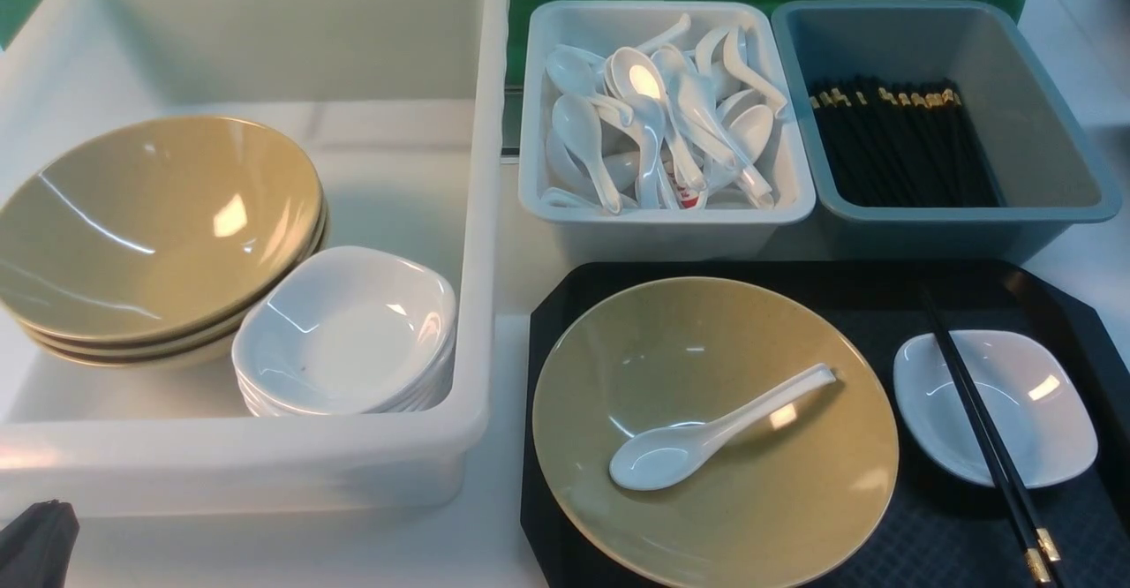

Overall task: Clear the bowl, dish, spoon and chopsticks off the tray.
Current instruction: Use the right arm to grab the chopsticks

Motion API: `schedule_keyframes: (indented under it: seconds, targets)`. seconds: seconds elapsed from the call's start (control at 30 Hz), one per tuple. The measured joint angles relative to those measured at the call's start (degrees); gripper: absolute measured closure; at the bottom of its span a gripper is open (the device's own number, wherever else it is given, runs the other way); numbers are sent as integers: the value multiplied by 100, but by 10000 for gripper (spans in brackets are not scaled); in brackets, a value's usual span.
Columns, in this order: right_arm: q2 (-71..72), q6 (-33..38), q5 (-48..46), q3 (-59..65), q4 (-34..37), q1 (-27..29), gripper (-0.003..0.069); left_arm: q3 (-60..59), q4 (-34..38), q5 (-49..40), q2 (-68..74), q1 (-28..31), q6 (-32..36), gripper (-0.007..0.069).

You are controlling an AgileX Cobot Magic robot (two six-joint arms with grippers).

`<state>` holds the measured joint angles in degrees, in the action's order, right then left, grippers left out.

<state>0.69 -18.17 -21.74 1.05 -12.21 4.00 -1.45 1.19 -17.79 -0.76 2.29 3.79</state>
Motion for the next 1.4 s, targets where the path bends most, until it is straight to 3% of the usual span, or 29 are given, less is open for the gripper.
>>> schedule_keyframes:
  seconds: [0.37,0.53,0.63,0.67,0.8,0.9,1.0,1.23,1.4]
  targets:
    - [0,-112,55,6,-5,0,421,0,0,0,0,0,0,636]
    - [0,-562,230,38,-5,0,421,0,-85,21,0,0,-6,636]
    - [0,-1375,311,49,74,0,421,0,194,202,0,0,-330,636]
    - [0,-1725,333,51,166,0,421,0,559,327,0,0,-605,636]
    - [0,-4294,569,51,780,0,421,0,3011,796,0,0,-2250,636]
    - [0,-5201,611,51,904,0,421,0,4521,948,0,0,-3070,636]
    - [0,-5355,605,56,922,0,421,0,5174,999,0,0,-3271,636]
    - [0,-5124,586,56,922,0,421,0,5278,1112,0,0,-3262,636]
    - [0,-4464,852,29,951,-236,421,418,4959,560,0,0,-2196,636]
